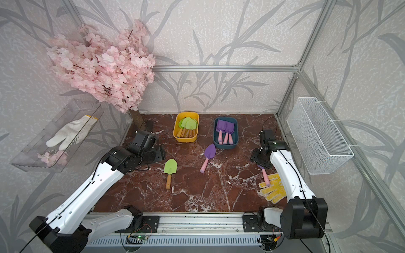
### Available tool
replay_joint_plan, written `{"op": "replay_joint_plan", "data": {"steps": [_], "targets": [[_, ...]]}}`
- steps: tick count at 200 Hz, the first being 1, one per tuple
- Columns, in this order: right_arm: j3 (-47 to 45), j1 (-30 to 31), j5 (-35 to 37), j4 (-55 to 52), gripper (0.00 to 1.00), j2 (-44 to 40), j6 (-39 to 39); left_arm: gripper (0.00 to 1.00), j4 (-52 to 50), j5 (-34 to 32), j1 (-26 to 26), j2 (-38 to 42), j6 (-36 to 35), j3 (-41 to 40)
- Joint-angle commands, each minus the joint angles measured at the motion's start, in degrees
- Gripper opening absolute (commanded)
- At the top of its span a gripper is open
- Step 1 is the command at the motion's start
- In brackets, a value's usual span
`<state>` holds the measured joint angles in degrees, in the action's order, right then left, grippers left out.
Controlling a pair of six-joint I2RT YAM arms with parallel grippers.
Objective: Sort the small shovels by color and place them into the storage box
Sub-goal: Pick up the shovel from the center of the board.
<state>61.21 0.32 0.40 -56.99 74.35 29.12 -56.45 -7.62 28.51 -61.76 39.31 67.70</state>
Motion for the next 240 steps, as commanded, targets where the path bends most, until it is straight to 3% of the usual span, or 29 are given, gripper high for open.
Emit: {"op": "replay_joint_plan", "data": {"steps": [1, 32, 66, 240], "targets": [[-0.48, -2.21, 4.25, -0.68, 0.62, 1.68, -0.02, 0.67, 0.00, -0.07, 0.23, 1.91, 1.94, -2.86], [-0.56, -5.99, 5.14, 0.13, 0.63, 4.21, -1.33, 0.67, 1.39, 0.97, 0.22, 3.70, 2.66, -6.17], [-4.28, -8.72, 1.39, 3.42, 0.64, 5.25, -0.21, 0.68, 3.67, 1.25, 0.14, 3.94, 2.53, -9.44], [-8.05, -9.55, -0.35, 7.38, 0.63, 13.90, 0.76, 0.69, 7.65, 2.77, -0.03, 0.53, 1.74, -11.66]]}}
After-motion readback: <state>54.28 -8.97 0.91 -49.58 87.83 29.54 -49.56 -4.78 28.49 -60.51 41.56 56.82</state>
